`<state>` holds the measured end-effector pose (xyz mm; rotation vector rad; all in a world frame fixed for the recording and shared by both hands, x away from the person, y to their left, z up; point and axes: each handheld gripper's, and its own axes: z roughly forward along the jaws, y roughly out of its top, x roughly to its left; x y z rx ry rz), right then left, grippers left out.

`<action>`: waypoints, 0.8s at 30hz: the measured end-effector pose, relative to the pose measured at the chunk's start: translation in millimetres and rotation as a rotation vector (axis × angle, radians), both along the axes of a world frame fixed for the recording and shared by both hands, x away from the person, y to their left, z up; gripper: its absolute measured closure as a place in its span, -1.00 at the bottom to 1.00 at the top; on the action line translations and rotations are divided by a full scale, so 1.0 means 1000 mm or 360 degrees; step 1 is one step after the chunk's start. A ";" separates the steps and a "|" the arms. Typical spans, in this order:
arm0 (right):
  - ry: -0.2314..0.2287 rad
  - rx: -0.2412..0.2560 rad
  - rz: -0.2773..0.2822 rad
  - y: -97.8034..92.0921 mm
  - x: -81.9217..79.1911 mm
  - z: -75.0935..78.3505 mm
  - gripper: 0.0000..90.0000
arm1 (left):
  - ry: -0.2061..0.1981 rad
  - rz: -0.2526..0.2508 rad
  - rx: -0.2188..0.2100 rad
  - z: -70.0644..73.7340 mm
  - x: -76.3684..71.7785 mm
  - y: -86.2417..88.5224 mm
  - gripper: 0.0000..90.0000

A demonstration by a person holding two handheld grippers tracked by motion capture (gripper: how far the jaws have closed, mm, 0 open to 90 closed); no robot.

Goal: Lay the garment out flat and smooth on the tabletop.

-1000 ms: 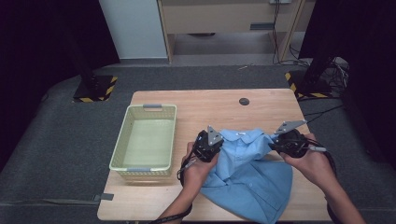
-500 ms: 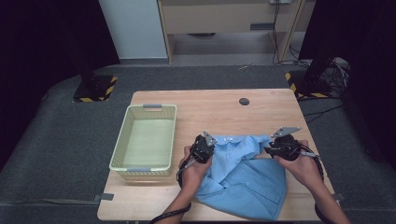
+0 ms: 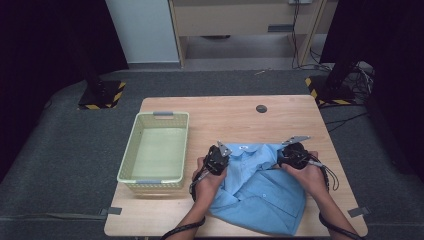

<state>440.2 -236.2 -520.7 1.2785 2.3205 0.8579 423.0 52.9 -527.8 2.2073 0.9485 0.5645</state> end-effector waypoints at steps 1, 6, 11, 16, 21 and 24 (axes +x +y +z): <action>0.0006 0.0000 -0.0008 0.002 0.001 -0.002 0.13 | 0.0002 -0.0002 0.0001 -0.001 0.000 0.000 0.99; 0.0021 0.0005 -0.0015 0.007 0.005 -0.006 0.17 | 0.0004 0.0000 -0.0020 -0.001 -0.001 0.002 0.99; 0.0052 0.0009 0.0043 0.009 0.003 -0.004 0.61 | 0.0008 0.0005 -0.0034 -0.001 -0.001 0.003 0.99; 0.0067 0.0011 0.0080 0.012 0.001 -0.004 0.97 | 0.0008 0.0010 -0.0049 0.000 -0.002 0.004 0.99; 0.0084 0.0001 0.0085 0.005 -0.005 -0.003 0.98 | 0.0002 0.0027 -0.0053 0.003 0.000 0.006 0.99; 0.0094 0.0008 0.0079 -0.015 -0.015 0.002 0.98 | -0.0012 0.0048 -0.0040 0.007 0.004 0.007 0.99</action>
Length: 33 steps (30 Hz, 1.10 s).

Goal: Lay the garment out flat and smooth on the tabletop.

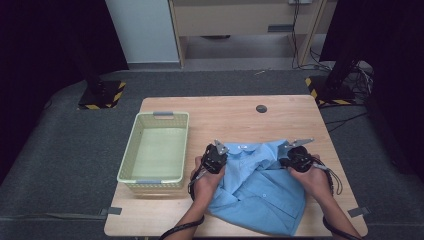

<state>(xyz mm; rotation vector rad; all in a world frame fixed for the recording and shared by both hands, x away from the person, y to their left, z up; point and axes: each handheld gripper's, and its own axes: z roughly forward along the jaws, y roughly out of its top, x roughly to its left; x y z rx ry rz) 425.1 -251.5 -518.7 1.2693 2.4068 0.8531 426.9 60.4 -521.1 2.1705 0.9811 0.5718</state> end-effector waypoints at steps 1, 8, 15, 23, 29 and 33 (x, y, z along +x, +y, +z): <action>0.0000 0.0000 0.0000 0.000 0.000 0.000 0.98 | 0.0000 0.0000 0.0000 0.000 0.000 0.000 0.99; 0.0000 0.0022 -0.0043 -0.043 -0.020 0.011 0.98 | -0.0007 0.0024 0.0031 0.004 0.008 -0.001 0.99; 0.0007 0.0027 -0.0061 -0.063 -0.035 0.013 0.98 | -0.0004 0.0036 0.0054 0.005 0.017 -0.005 0.99; 0.0002 0.0020 -0.0113 -0.083 -0.045 0.013 0.98 | 0.0025 0.0068 0.0033 0.001 0.030 -0.004 0.98; -0.0083 0.0071 -0.0134 -0.088 -0.049 0.021 0.70 | -0.0026 0.0096 0.0000 0.005 0.028 -0.007 0.47; -0.0147 0.0112 -0.0093 -0.078 -0.053 0.028 0.42 | -0.0073 0.0069 -0.0017 0.015 0.016 -0.007 0.18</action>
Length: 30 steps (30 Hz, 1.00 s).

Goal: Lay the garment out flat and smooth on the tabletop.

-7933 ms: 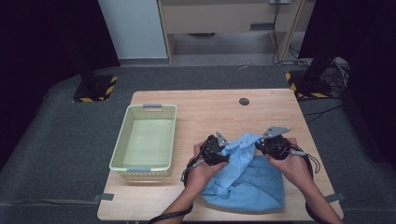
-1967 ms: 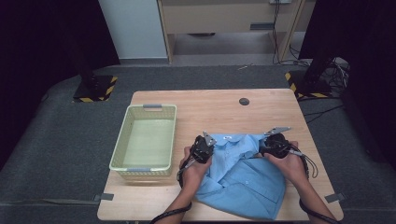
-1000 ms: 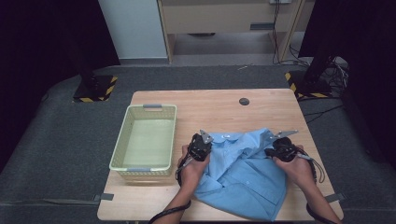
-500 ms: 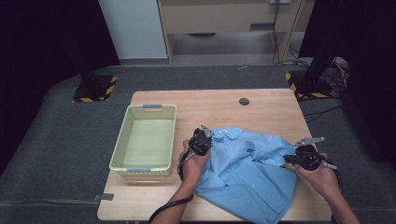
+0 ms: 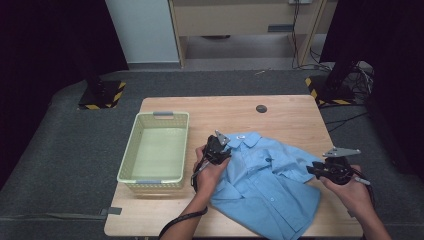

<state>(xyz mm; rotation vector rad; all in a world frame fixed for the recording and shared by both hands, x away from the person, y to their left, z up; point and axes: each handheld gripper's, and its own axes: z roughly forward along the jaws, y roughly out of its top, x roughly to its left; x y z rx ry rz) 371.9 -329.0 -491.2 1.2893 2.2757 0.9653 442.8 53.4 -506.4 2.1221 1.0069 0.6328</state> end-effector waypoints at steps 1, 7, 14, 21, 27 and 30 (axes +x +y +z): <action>-0.0015 0.0029 0.0053 0.011 -0.003 0.000 0.29 | -0.0005 -0.0016 -0.0002 0.002 -0.004 0.000 0.07; -0.0032 0.0030 0.0172 0.046 -0.008 -0.008 -0.04 | -0.0008 -0.0088 -0.0030 0.008 -0.035 0.009 -0.10; -0.0008 -0.0033 0.0196 0.077 -0.004 -0.038 -0.27 | 0.0089 -0.0214 -0.0074 0.000 -0.072 0.016 -0.31; -0.0024 -0.0017 0.0177 0.078 0.001 -0.047 -0.22 | 0.0117 -0.0269 -0.0032 -0.019 -0.085 0.000 -0.30; -0.0045 -0.0002 0.0137 0.072 -0.001 -0.048 -0.16 | 0.0125 -0.0231 -0.0010 -0.028 -0.076 -0.008 -0.29; -0.0052 0.0000 0.0117 0.068 -0.003 -0.048 -0.15 | 0.0112 -0.0217 -0.0043 -0.033 -0.069 -0.012 -0.29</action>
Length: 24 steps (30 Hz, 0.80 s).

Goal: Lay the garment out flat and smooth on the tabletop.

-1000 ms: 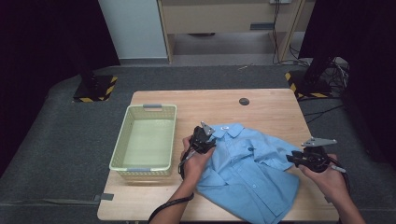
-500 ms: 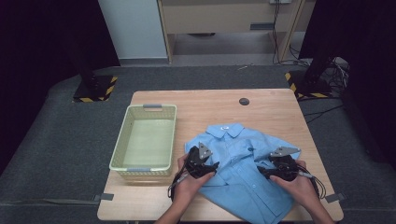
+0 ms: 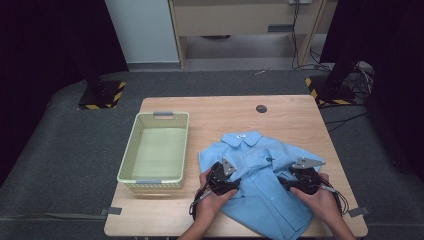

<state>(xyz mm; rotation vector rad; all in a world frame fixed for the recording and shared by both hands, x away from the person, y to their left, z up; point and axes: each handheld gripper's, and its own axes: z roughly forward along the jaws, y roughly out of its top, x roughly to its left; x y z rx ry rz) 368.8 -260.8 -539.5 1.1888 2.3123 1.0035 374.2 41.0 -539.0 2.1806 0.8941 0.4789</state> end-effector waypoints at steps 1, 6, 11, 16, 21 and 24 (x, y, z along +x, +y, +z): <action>0.0001 0.0005 -0.0025 -0.003 -0.001 0.000 -0.14 | -0.0003 0.0002 -0.0013 -0.001 0.003 -0.001 -0.29; 0.0002 0.0001 -0.0052 -0.009 -0.003 0.000 -0.07 | 0.0009 0.0023 -0.0056 -0.002 0.023 -0.008 -0.30; 0.0010 -0.0006 -0.0084 -0.016 -0.006 0.001 0.06 | 0.0002 0.0015 -0.0056 -0.002 0.043 -0.017 -0.29; 0.0023 -0.0007 -0.0118 -0.022 -0.012 0.002 0.10 | 0.0014 -0.0012 -0.0055 -0.002 0.056 -0.024 -0.30; 0.0043 -0.0021 -0.0179 -0.023 -0.023 0.004 0.10 | 0.0024 -0.0067 -0.0054 -0.002 0.067 -0.029 -0.32; 0.0048 -0.0019 -0.0196 -0.023 -0.025 0.004 0.09 | 0.0032 -0.0088 -0.0048 -0.001 0.070 -0.029 -0.33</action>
